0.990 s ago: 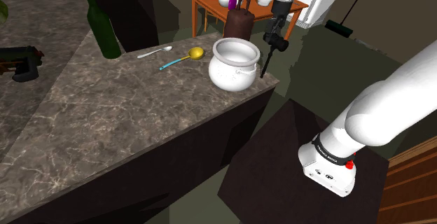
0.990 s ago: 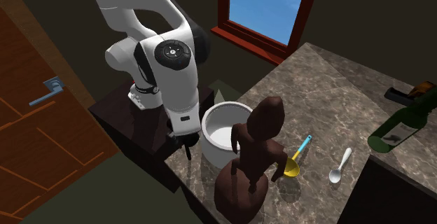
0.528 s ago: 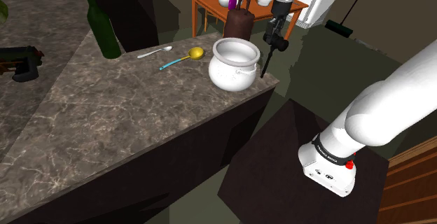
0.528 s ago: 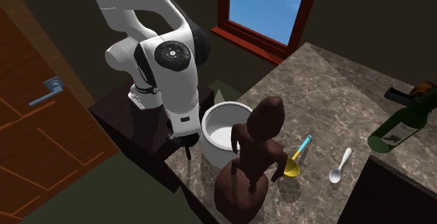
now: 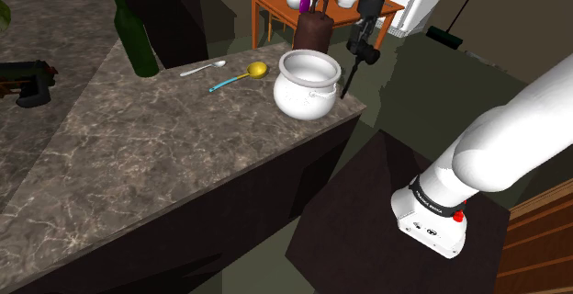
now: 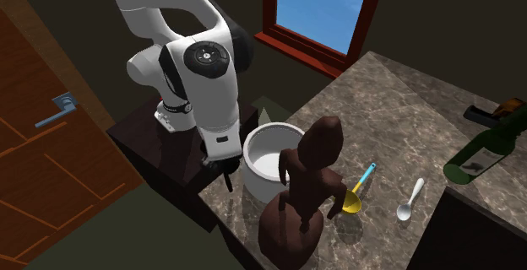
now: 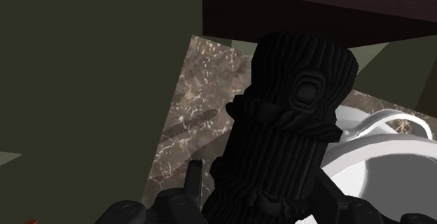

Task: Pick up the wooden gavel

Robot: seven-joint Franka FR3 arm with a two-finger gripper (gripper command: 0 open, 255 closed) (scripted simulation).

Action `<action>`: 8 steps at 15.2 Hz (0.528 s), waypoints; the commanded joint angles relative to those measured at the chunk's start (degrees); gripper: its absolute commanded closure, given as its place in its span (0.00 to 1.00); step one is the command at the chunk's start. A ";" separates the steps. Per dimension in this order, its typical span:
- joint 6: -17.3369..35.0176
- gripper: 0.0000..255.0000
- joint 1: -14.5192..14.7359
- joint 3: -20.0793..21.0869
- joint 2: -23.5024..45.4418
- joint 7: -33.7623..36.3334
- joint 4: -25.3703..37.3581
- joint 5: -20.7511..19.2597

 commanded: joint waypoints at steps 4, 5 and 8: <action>-3.93 1.00 0.06 0.19 -1.05 0.24 2.92 -0.25; -4.70 1.00 0.07 0.22 -1.19 0.27 3.55 -0.28; -6.99 1.00 0.10 0.31 -1.56 0.35 5.49 -0.35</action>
